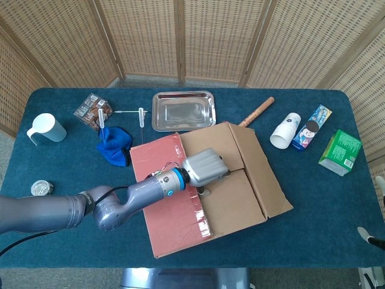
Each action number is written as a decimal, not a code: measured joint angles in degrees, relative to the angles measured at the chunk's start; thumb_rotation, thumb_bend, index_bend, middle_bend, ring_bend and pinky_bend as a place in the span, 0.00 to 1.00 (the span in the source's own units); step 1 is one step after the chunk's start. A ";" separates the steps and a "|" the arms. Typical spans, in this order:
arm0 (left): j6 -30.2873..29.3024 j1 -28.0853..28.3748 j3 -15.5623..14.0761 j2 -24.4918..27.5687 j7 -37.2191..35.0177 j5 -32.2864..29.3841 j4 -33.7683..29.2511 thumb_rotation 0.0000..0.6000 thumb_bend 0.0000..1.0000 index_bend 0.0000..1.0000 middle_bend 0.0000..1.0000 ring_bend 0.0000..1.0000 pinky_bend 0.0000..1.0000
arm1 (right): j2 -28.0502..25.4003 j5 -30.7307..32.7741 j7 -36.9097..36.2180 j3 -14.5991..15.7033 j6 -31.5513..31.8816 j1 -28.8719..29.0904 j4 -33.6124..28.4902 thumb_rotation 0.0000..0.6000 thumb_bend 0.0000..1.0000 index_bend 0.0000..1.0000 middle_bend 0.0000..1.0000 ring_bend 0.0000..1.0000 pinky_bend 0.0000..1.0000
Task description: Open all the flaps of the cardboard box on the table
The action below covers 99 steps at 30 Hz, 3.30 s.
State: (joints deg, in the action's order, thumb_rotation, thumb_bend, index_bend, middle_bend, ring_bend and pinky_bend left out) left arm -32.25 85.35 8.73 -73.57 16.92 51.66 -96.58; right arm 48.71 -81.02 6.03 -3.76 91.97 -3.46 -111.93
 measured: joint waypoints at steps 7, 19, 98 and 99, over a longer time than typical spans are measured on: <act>2.14 0.65 -0.57 2.25 -0.76 -2.45 -1.05 0.95 0.00 0.64 0.81 0.56 0.69 | 0.16 0.00 0.46 -0.04 -0.33 0.09 -0.07 1.00 0.00 0.00 0.00 0.00 0.00; 3.11 0.86 -1.68 8.48 -2.10 -4.62 -5.72 0.90 0.00 0.66 0.85 0.62 0.68 | 0.21 -0.35 0.92 -0.04 -0.19 -0.09 -0.37 1.00 0.00 0.00 0.00 0.00 0.00; 7.49 -33.38 7.09 58.91 -58.73 55.77 -30.66 0.69 0.00 0.64 0.81 0.62 0.63 | 0.51 -1.43 5.79 1.20 -1.52 -0.14 -2.74 1.00 0.00 0.00 0.00 0.00 0.00; 7.32 -33.51 6.72 58.98 -59.17 56.55 -30.61 0.69 0.00 0.64 0.80 0.62 0.63 | 0.50 -1.43 5.79 1.22 -1.52 -0.15 -2.79 1.00 0.00 0.00 0.00 0.00 0.00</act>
State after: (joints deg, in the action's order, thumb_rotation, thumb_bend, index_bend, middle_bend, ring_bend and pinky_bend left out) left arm -24.92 51.84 15.44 -14.59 -42.26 108.21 -127.19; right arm 49.21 -82.44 11.82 -2.54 90.45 -3.61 -114.72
